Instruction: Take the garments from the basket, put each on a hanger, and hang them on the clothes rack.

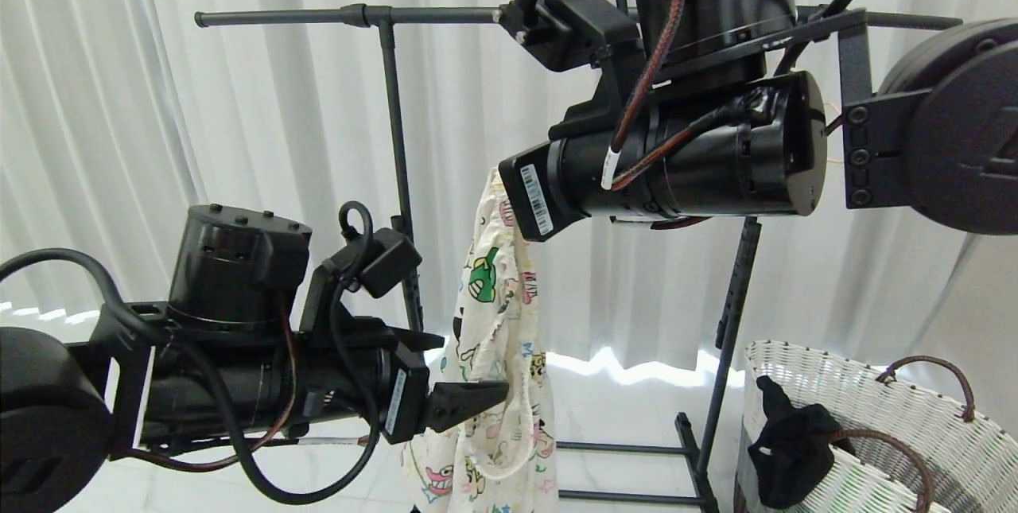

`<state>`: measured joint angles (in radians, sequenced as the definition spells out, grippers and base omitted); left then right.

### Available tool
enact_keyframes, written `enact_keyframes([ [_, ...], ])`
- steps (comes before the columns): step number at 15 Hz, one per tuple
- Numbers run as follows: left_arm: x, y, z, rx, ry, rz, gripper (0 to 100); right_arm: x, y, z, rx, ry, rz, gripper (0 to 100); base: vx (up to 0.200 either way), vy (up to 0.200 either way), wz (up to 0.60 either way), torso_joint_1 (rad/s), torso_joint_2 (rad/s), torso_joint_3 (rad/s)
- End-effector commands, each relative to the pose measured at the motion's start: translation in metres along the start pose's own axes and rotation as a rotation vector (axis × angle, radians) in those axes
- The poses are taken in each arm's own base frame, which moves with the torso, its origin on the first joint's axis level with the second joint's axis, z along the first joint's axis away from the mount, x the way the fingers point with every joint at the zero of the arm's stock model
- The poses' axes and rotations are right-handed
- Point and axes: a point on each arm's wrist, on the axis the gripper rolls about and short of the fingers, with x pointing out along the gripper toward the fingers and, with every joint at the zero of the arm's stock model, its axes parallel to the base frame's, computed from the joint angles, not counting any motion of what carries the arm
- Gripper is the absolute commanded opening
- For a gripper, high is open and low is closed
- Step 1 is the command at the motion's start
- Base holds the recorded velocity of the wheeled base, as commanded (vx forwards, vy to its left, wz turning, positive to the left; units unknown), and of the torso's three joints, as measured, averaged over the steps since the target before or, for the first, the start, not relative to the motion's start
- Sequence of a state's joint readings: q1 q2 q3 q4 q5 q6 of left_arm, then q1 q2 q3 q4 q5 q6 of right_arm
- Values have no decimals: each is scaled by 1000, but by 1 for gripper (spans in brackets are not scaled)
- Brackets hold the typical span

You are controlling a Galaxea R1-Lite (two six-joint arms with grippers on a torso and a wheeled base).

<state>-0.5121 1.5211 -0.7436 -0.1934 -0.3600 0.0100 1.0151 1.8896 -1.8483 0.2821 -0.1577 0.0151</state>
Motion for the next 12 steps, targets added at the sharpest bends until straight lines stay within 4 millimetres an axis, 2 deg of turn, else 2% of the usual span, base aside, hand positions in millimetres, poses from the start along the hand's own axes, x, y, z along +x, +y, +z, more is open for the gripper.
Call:
enact_keyframes([
  [1,12,7,-13,-16,69,74,100,-5,0,3,-2,-10,2,0,0,0,0,0,0,0],
  [4,10,8,-32,-34,120,100,100,-6,-1,3,-3,-9,-41,0,0,0,0,0,0,0],
  [8,4,7,-46,-34,118,114,100,-5,-4,2,-3,-4,-80,0,0,0,0,0,0,0],
  [12,2,10,-59,-53,154,158,100,-14,-6,2,-2,-5,-83,0,0,0,0,0,0,0],
])
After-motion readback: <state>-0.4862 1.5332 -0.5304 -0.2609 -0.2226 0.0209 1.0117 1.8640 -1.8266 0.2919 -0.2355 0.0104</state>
